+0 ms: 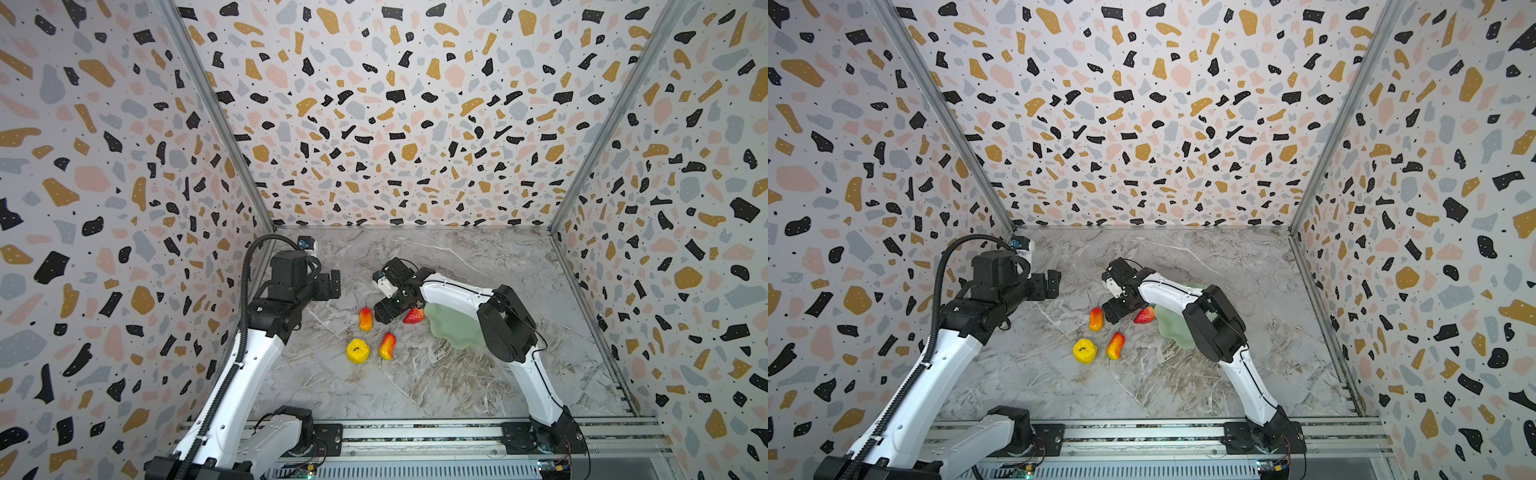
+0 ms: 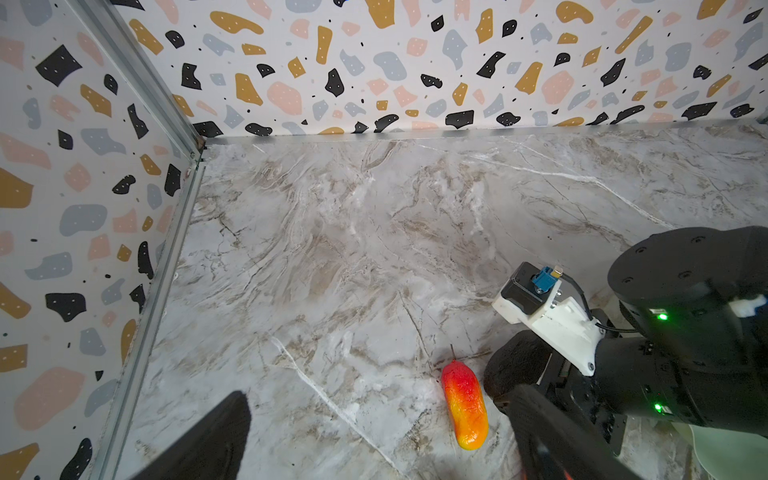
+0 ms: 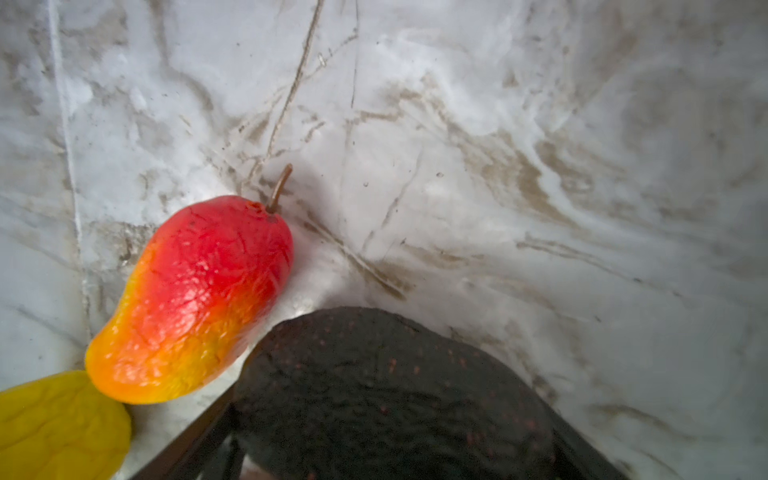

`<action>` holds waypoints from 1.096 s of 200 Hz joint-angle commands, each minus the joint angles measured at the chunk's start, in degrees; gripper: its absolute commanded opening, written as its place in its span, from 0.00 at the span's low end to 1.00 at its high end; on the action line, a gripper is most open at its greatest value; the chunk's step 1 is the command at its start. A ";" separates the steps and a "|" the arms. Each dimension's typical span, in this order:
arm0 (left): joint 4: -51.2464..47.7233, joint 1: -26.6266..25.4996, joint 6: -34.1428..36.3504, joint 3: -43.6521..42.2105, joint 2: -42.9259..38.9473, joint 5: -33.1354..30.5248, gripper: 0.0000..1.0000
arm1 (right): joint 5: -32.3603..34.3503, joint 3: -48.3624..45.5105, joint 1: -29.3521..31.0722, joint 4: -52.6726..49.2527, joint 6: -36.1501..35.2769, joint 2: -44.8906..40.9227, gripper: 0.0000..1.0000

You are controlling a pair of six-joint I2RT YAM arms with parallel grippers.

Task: Place and organize the fake fruits in the fruit bowl
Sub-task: 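Lower the right gripper and grasp the dark avocado, then carry the avocado over the green bowl and release it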

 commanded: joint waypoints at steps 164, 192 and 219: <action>0.29 -1.40 -0.58 1.40 -0.58 -0.78 1.00 | 2.56 -41.45 -18.93 5.25 -1.57 -42.84 0.68; -0.04 -1.82 -0.78 1.71 -0.72 -1.58 1.00 | 1.34 -44.84 -20.74 8.82 -1.84 -40.16 0.68; -0.03 -1.93 -0.90 1.72 -0.74 -2.03 1.00 | 1.08 -45.87 -21.04 10.68 -2.15 -37.95 0.69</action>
